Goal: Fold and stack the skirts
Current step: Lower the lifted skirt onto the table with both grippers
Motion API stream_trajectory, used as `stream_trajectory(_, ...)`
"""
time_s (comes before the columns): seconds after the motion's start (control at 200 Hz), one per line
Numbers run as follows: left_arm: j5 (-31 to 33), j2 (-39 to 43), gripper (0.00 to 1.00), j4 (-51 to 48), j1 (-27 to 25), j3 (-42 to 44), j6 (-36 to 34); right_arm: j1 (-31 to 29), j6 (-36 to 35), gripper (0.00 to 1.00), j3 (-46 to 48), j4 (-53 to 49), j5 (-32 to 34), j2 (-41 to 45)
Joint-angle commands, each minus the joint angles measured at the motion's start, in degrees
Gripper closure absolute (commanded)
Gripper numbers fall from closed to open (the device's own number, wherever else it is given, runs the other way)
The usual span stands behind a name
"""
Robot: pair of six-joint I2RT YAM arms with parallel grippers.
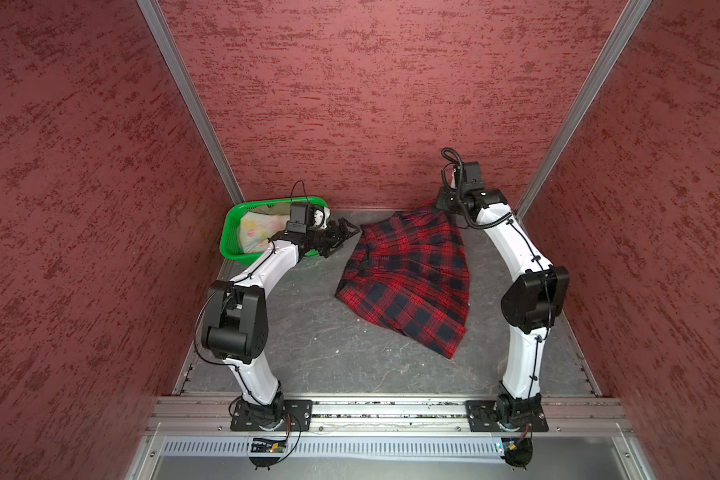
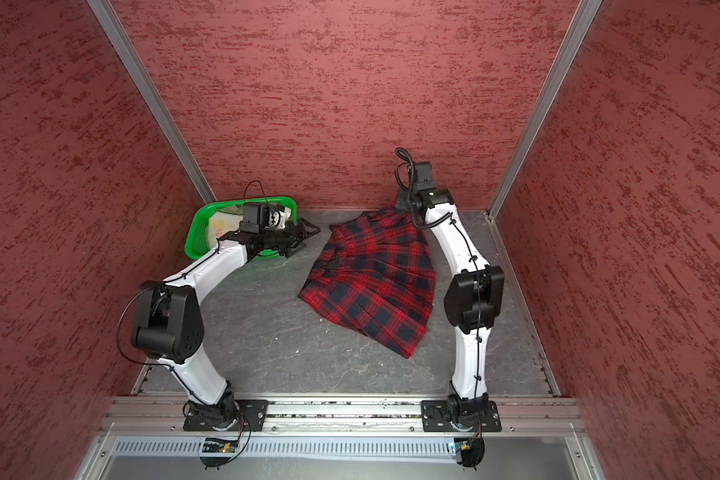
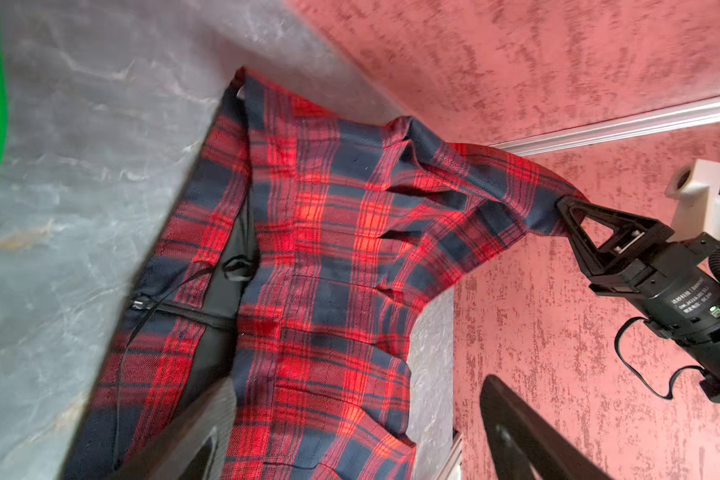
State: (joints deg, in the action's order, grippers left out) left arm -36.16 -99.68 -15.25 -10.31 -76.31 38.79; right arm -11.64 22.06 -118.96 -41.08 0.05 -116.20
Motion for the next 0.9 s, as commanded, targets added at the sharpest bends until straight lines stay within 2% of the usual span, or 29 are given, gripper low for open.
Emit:
stream_trajectory(0.0, -0.1, 1.2, 0.09, 3.8, -0.8, 2.9, 0.0, 0.4, 1.0, 1.00, 3.9, 6.4, -3.2, 5.5)
stream_trajectory(0.135, 1.0, -3.0, 0.14, 5.0, -2.3, 2.1, -0.1, 0.6, 1.5, 1.00, 9.4, 9.8, -5.6, 8.9)
stream_trajectory(0.281, 3.2, -9.4, 0.20, 7.1, -4.7, -2.8, -0.6, 0.7, 2.0, 1.00, 13.2, 12.0, -6.9, 11.4)
stream_trajectory(0.521, 5.6, -20.8, 0.31, 19.0, -5.1, -8.2, 6.5, 1.2, 4.2, 1.00, 16.4, 14.9, -9.9, 14.0)
stream_trajectory(0.676, 8.4, -25.8, 0.32, 22.3, -5.0, -11.1, 6.8, 1.2, 5.3, 1.00, 16.1, 16.1, -11.8, 14.6)
stream_trajectory(0.766, 8.3, -28.8, 0.32, 21.8, -5.1, -14.0, 5.4, 1.2, 5.4, 1.00, 15.5, 16.4, -12.4, 14.7)
stream_trajectory(0.897, 8.2, -31.8, 0.31, 26.5, -5.4, -15.4, 5.9, 1.3, 5.9, 1.00, 15.1, 17.0, -13.4, 15.0)
